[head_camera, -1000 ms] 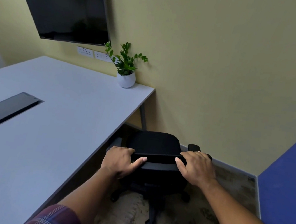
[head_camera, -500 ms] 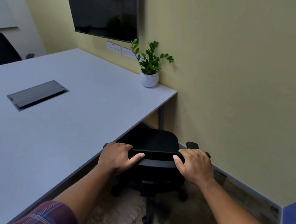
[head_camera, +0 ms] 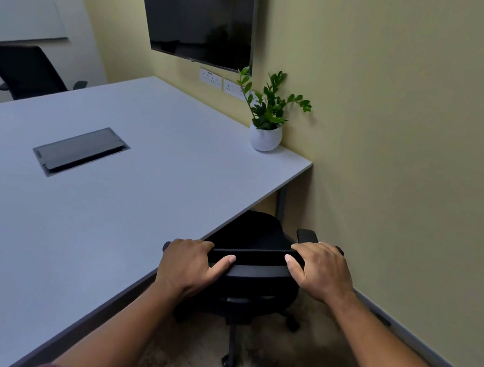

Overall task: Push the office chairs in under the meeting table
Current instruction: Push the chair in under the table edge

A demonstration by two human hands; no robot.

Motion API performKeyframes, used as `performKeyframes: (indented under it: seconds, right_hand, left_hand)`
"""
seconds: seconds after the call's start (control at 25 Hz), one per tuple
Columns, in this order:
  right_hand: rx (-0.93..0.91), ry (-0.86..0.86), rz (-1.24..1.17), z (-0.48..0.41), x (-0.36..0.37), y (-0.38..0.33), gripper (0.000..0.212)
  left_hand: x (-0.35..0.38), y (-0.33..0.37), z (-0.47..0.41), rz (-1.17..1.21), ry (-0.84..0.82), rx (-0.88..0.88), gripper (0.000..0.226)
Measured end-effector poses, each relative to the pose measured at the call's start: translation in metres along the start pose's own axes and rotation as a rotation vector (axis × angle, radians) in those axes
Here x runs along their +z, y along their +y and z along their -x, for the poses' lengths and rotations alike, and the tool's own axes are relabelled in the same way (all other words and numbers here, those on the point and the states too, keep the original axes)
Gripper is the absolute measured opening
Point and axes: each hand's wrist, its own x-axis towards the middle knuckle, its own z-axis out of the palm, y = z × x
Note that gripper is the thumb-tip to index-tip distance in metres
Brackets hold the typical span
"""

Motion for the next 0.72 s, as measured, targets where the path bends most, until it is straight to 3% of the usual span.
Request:
performKeyframes:
  seconds: [0.72]
  right_hand:
    - [-0.344,-0.086,-0.149,-0.196,0.081,0.118,0.05]
  left_hand:
    - [0.028,0.053,-0.109,-0.036,-0.054,-0.271,0.078]
